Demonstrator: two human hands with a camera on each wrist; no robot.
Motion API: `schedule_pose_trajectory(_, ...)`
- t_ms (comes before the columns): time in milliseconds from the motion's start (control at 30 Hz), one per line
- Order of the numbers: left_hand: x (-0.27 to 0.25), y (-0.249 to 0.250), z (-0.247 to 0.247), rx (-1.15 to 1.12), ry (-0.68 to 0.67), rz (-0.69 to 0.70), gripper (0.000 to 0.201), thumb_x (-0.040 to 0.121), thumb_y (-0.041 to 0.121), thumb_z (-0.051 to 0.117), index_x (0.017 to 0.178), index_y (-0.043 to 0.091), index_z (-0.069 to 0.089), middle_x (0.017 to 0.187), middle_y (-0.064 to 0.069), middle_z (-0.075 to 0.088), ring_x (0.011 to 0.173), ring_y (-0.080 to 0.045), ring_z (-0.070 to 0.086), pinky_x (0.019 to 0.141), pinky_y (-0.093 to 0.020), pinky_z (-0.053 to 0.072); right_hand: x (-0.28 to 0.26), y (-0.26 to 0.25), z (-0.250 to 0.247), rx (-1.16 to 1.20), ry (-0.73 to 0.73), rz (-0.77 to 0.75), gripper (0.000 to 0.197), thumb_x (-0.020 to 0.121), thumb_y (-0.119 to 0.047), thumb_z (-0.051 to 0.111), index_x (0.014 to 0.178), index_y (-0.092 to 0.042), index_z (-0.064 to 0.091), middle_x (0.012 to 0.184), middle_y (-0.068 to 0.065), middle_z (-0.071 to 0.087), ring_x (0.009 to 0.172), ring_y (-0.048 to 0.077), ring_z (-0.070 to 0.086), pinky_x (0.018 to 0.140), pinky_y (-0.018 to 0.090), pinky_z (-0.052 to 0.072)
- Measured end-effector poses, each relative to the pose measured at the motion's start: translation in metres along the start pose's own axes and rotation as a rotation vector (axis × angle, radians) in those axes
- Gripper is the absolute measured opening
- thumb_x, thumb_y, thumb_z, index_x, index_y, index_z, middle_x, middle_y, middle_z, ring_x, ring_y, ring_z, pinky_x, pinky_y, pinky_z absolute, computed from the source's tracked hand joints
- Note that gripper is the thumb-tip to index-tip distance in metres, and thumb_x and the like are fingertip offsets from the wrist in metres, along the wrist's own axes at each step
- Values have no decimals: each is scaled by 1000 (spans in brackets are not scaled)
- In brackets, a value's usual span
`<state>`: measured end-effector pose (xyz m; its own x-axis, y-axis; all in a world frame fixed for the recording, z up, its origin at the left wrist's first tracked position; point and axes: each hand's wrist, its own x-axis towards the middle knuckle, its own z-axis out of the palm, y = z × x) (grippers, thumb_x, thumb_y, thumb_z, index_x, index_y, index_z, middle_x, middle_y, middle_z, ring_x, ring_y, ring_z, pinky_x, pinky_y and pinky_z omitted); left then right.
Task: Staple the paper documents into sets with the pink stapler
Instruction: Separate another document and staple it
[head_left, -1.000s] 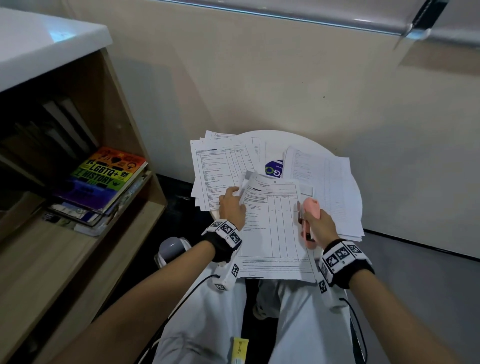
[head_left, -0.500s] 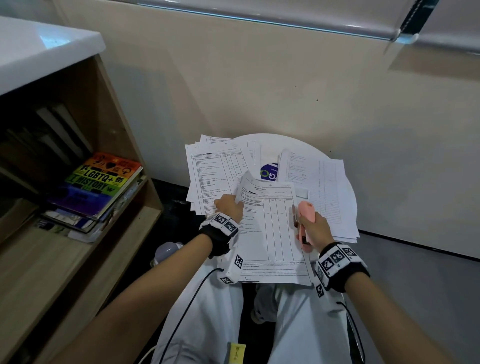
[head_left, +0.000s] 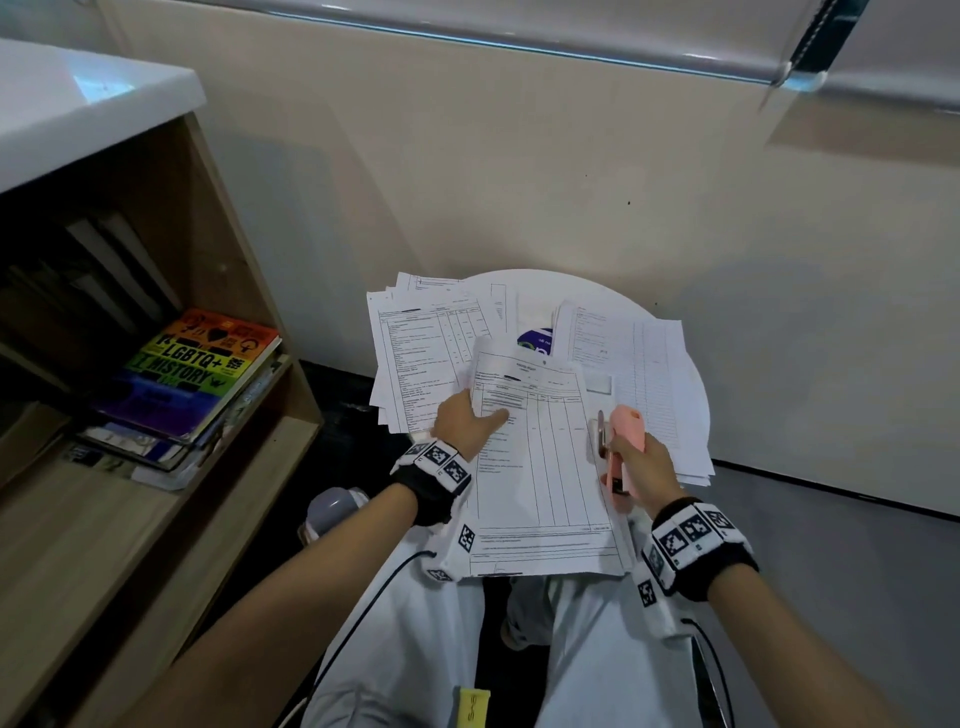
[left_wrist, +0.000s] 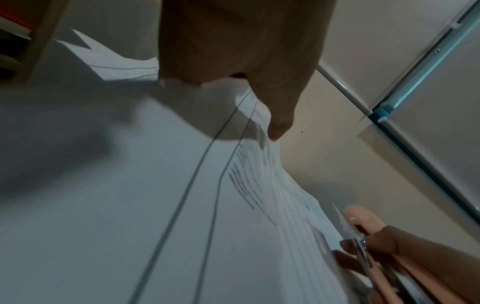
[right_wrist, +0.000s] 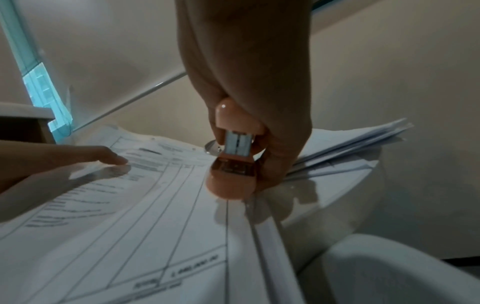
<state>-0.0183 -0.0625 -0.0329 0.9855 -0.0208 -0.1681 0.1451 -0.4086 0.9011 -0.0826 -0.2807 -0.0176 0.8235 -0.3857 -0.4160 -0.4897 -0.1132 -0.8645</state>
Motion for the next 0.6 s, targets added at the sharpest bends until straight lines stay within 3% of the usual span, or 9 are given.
schedule_pose_trajectory(100, 0, 10, 0, -121, 56, 54, 25, 87, 36, 60, 89, 12, 64, 86, -6, 65, 80, -22, 63, 74, -38, 54, -5, -2, -3, 29, -75, 14, 8, 93, -8, 51, 98, -3, 55, 83, 12, 61, 58, 28, 58, 44, 24, 51)
schedule_pose_trajectory(167, 2, 11, 0, -138, 111, 95, 23, 95, 28, 52, 82, 9, 55, 84, -10, 58, 78, -24, 58, 71, -36, 49, -3, 0, -5, 38, -82, 28, 5, 92, -7, 51, 91, -6, 55, 83, 12, 62, 59, 29, 59, 43, 24, 50)
schedule_pose_trajectory(267, 5, 2, -5, -141, 192, 104, 36, 91, 39, 56, 88, 4, 55, 91, -19, 63, 83, -32, 62, 73, -44, 55, -3, 2, -8, 50, -97, 35, 9, 93, -9, 51, 98, -4, 56, 85, 14, 63, 61, 31, 60, 47, 28, 52)
schedule_pose_trajectory(367, 8, -3, -8, -102, 229, 58, 49, 83, 51, 59, 93, 3, 62, 89, -11, 68, 81, -27, 65, 70, -42, 57, -4, 3, -11, 51, -123, 38, 19, 92, -10, 51, 107, 1, 54, 87, 17, 63, 63, 32, 62, 49, 30, 53)
schedule_pose_trajectory(500, 8, -5, -10, -128, 128, 153, 24, 93, 27, 59, 94, 3, 61, 89, -8, 60, 81, -21, 57, 64, -25, 46, -2, 2, -10, 46, -123, -10, 24, 93, -12, 52, 116, -5, 50, 93, 13, 64, 64, 28, 62, 54, 31, 53)
schedule_pose_trajectory(600, 11, -13, -10, -52, 29, 205, 25, 95, 22, 55, 101, -3, 60, 100, -21, 59, 90, -30, 57, 77, -37, 47, 0, -4, -10, 48, -122, -50, 23, 94, -14, 52, 116, -9, 50, 89, 9, 63, 63, 25, 62, 50, 27, 51)
